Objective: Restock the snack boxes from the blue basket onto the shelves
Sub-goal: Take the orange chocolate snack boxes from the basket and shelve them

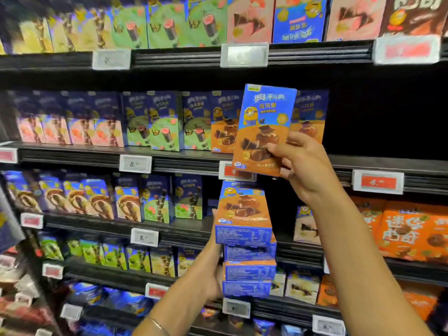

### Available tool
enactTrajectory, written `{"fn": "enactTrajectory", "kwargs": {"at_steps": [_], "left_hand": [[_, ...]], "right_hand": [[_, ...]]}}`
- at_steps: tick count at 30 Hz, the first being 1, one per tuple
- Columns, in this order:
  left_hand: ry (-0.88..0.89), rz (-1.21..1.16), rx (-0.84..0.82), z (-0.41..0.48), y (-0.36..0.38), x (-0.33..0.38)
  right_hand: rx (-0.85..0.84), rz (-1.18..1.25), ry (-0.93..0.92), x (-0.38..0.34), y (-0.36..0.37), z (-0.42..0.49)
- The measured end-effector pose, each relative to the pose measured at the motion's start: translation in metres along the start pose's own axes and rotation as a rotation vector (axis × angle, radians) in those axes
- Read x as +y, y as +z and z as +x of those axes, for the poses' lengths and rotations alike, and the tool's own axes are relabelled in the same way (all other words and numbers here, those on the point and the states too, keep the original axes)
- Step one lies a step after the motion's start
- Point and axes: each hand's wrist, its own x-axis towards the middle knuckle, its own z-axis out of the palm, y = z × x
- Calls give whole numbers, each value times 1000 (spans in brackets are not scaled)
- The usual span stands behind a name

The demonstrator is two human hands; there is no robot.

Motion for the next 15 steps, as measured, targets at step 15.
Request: {"fn": "enactTrajectory", "kwargs": {"at_steps": [15], "left_hand": [[-72, 70, -84, 5, -47, 31]], "right_hand": [[292, -487, -272, 42, 68, 51]]}}
